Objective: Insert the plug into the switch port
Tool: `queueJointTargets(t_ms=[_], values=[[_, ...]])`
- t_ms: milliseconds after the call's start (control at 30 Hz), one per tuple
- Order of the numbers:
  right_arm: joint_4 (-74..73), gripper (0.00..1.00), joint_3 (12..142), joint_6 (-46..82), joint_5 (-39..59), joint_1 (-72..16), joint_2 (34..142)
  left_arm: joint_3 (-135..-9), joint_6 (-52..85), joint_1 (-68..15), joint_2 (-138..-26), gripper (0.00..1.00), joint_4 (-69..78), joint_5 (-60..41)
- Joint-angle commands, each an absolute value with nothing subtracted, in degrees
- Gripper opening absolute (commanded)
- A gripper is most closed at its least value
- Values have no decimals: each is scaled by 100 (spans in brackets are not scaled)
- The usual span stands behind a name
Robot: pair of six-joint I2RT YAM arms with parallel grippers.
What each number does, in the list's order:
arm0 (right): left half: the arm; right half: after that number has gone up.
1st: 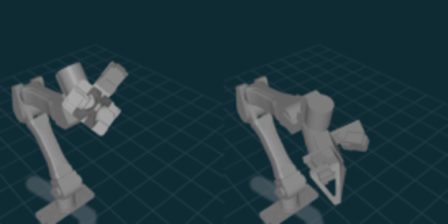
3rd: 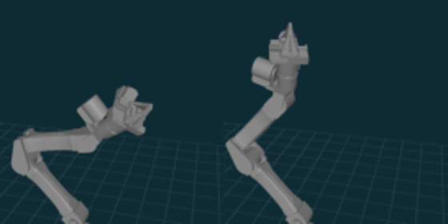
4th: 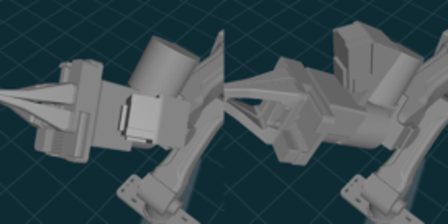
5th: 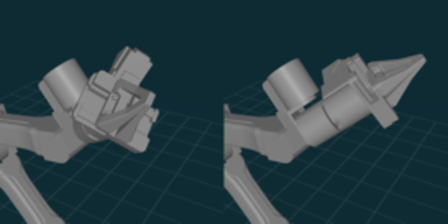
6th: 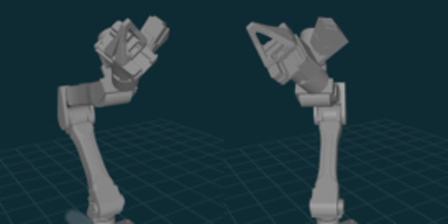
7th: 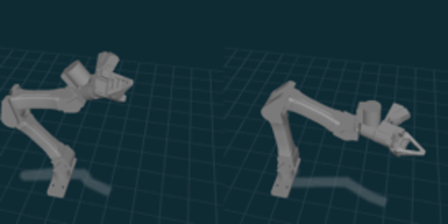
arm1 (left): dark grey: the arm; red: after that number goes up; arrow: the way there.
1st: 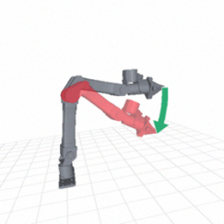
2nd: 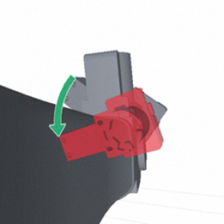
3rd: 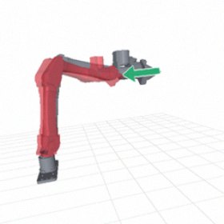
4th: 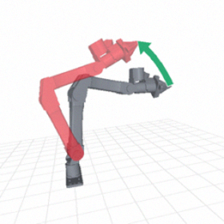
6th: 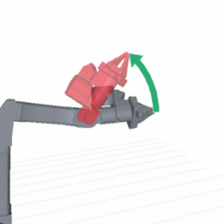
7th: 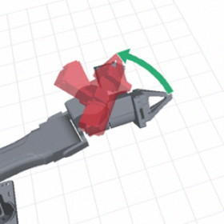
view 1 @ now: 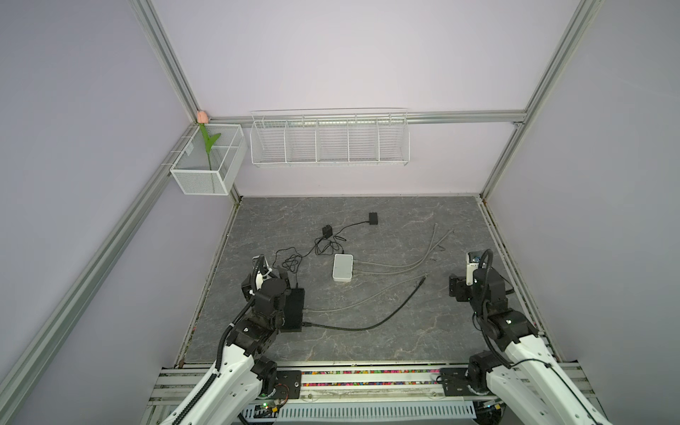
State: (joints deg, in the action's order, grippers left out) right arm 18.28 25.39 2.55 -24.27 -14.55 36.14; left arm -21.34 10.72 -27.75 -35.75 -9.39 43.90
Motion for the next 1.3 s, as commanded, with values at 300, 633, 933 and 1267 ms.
queueJointTargets(t_ms=[300,633,933,1267], values=[[1026,89,1614,725,-2535,-1220,3014,-1380,914,-2751,-3524,83,-233,4554],[295,89,1262,808,-2032,-787,3377,-1425,896,-2725,-3782,84,-84,4547],[-715,89,1273,688,-2145,-679,4194,-1195,565,-2635,-3957,84,991,4769],[-2242,89,1065,801,-3211,-599,4909,-810,78,-2445,-4793,99,2712,4958]])
